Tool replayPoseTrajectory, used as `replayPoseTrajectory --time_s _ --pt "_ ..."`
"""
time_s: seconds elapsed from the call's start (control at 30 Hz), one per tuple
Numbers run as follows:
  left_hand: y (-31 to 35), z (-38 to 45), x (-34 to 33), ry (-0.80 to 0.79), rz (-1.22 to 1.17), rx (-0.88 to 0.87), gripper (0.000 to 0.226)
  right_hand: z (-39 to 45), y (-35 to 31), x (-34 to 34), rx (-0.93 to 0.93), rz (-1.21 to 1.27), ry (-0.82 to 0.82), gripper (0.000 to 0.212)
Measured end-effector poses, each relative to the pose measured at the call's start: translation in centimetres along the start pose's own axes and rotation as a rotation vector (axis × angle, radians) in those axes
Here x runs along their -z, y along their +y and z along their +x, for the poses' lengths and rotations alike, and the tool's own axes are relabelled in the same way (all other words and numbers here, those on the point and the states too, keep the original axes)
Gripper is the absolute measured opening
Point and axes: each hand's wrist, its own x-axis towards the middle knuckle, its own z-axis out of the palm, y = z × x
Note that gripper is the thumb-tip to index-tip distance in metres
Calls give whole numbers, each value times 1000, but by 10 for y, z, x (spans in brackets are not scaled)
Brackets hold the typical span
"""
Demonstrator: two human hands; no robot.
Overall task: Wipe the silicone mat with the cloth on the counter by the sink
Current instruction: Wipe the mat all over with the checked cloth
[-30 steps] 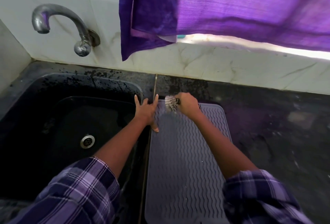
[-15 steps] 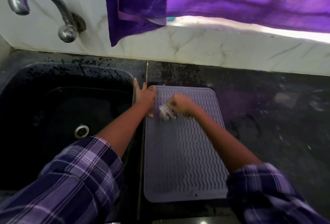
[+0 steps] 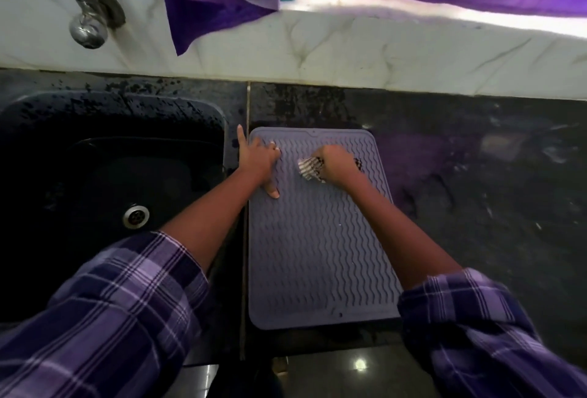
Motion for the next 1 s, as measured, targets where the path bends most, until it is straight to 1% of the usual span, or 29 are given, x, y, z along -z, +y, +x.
replayPoseTrajectory --time_s 0.1,0.2,0.23,0.3,0.33,0.37,0.43,0.47,0.53,0.63,0.7,0.83,0.93,1.0 --pt "4 -4 2 17 25 18 113 -42 -4 -15 16 -38 -64 32" --pt "6 -7 1 35 21 19 109 -74 -6 -27 94 -157 -131 40" --pt "5 -9 -1 53 10 15 105 -78 -6 -26 99 -165 -155 42" --pt "6 -15 -7 106 -20 -11 90 -75 -7 -17 81 -134 -203 37" --pt "7 -20 -11 134 -42 -35 84 -70 -8 -10 60 -110 -192 33" --pt "8 -25 -16 149 -70 -67 81 -65 -9 -4 38 -74 -137 30" --pt "12 -37 -25 111 -147 -129 90 -56 -15 -2 7 -48 17 29" --pt "16 -44 -31 73 -195 -149 97 -54 -21 -6 7 -74 57 31" --pt "26 -58 -46 20 -268 -158 106 -56 -31 -22 18 -161 71 36" --pt "34 -69 -65 42 -300 -93 111 -60 -31 -37 30 -223 111 38" --pt "35 -71 -63 58 -256 -67 109 -65 -25 -36 50 -197 94 37" --pt "41 -71 -54 68 -131 -38 105 -93 -18 -39 74 -149 1 37" --pt "42 -74 -54 75 -108 -31 105 -121 -20 -44 82 -94 -69 33" --pt "40 -77 -52 85 -92 -44 104 -145 -23 -51 96 -103 -130 29"
